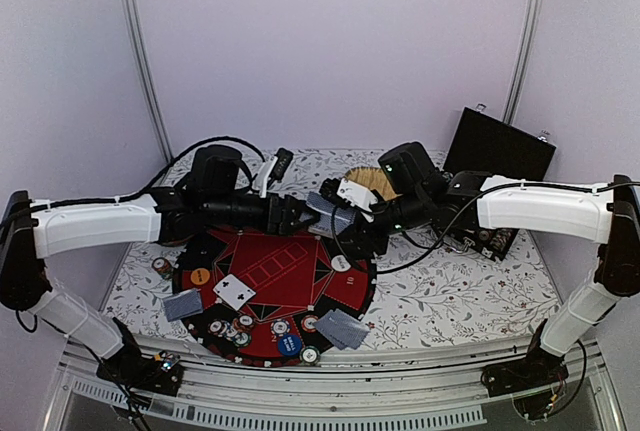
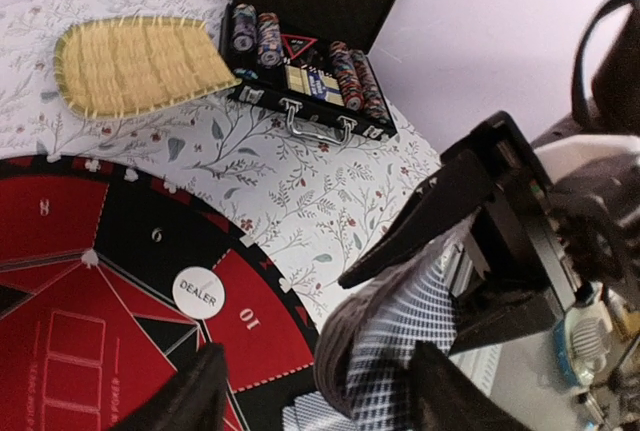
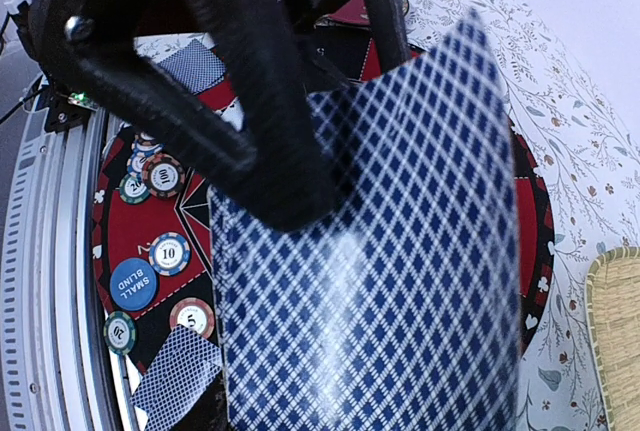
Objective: Distribute texas hold em gaming equipment
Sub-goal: Adjust the poker card in the face-down deck piles, then pick up the poker card from the face-down deck piles.
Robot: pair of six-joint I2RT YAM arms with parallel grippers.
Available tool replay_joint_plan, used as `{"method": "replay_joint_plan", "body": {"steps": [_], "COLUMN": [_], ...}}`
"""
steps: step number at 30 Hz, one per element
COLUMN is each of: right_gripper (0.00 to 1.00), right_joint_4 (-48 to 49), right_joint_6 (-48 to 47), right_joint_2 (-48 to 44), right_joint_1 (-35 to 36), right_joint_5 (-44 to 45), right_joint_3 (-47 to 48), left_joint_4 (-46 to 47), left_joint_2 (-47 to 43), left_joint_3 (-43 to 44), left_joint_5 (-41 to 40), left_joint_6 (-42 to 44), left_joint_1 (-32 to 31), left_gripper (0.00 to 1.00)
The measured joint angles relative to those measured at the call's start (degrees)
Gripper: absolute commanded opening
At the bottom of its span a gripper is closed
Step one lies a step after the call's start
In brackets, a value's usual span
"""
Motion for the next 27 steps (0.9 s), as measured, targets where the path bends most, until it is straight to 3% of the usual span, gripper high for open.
{"method": "replay_joint_plan", "body": {"steps": [4, 9, 16, 19, 27], "right_gripper": [0.44, 0.44, 0.44, 0.44, 0.44], "right_joint_4": [0.0, -0.02, -0.09, -0.13, -0.42], "right_joint_6": [-0.13, -0.31, -0.37, -0.37, -0.42], "right_joint_2": [0.0, 0.0, 0.0, 0.11, 0.2], "right_joint_1": [0.0, 0.0, 0.0, 0.0, 0.0], "right_joint_5": [0.0, 0.02, 0.04, 0.17, 0.87], "right_joint_3": [0.0, 0.02, 0.11, 0.55, 0.72], "left_joint_4": [-0.07, -0.37, 1.33, 1.62, 0.57], "left_joint_2": [-0.02, -1.22, -2.82, -2.08, -1.99], "left_joint_3": [0.0, 0.0, -0.02, 0.11, 0.46], "left_joint_5": [1.57, 2.8, 4.24, 5.64, 7.08], "left_joint_6": [0.33, 0.59, 0.76, 0.85, 1.79], "left_joint_1": [0.09, 0.92, 2.01, 2.03, 2.1], "left_gripper": [0.77, 0.72, 0.29, 0.01, 0.0]}}
